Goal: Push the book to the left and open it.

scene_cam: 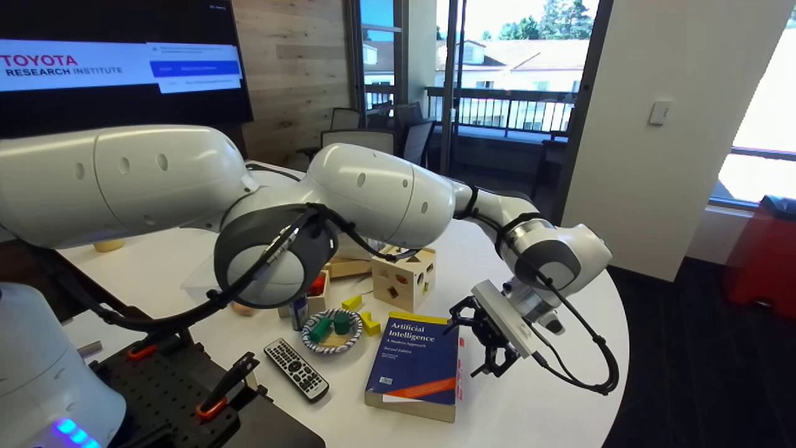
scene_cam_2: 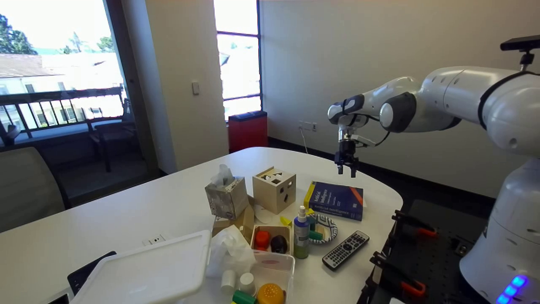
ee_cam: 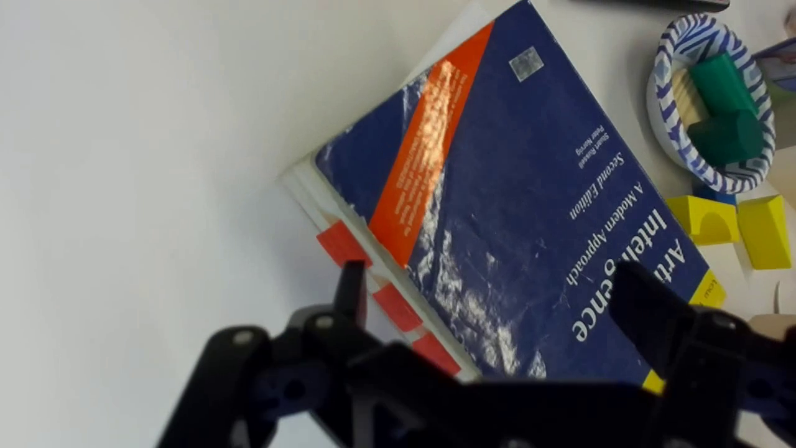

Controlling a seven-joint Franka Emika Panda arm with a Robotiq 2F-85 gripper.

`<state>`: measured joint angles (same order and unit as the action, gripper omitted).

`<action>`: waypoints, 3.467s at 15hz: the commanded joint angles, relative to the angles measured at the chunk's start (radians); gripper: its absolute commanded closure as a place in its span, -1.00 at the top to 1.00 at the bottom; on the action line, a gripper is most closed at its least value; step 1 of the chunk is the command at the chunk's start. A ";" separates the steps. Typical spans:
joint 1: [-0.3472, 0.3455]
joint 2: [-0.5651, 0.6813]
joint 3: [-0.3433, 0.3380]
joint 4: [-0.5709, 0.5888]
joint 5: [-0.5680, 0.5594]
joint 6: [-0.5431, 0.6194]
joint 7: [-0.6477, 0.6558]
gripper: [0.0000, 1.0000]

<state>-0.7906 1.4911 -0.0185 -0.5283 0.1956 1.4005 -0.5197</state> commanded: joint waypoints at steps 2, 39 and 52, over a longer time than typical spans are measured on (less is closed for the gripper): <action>-0.011 0.001 0.012 -0.041 -0.024 0.004 0.046 1.00; -0.026 0.001 0.012 -0.068 -0.022 -0.069 0.168 1.00; 0.009 -0.001 0.066 -0.063 -0.005 0.130 0.100 1.00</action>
<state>-0.7863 1.4899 0.0313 -0.5769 0.1800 1.4554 -0.3783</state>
